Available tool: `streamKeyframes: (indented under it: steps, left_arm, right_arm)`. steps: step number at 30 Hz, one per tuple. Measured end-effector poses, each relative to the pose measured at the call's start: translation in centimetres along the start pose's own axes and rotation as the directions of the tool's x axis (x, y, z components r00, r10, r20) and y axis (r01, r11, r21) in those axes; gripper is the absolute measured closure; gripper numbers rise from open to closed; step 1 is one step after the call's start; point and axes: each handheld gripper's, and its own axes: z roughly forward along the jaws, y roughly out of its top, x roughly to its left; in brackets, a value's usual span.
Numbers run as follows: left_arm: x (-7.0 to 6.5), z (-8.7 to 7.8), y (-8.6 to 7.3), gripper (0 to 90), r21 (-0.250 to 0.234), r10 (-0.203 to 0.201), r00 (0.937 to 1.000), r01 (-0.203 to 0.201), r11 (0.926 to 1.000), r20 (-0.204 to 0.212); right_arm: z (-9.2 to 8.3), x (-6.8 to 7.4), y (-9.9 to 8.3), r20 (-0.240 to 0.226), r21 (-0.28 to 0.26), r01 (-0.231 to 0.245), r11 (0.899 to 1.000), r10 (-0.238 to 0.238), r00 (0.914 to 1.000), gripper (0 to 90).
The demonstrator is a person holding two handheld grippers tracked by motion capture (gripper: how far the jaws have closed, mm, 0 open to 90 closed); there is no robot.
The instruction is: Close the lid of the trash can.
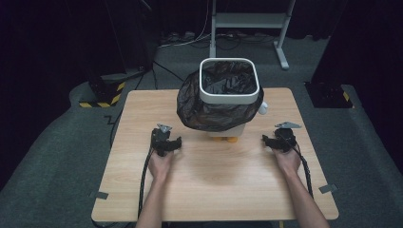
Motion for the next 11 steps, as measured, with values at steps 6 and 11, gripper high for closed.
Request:
streamKeyframes:
  steps: [6, 11]
  left_arm:
    - [-0.08, -0.01, -0.04, 27.8, 0.001, -0.002, 1.0000, 0.002, 1.0000, 0.002]
    - [-0.07, -0.01, -0.04, 27.8, 0.001, -0.002, 1.0000, 0.002, 1.0000, 0.003]
  right_arm:
    - [0.00, 0.00, -0.01, 0.000, 0.000, 0.000, 1.000, 0.000, 1.0000, 37.6]
    - [0.01, 0.00, 0.00, 0.002, 0.001, -0.004, 1.000, 0.004, 1.0000, 36.8]
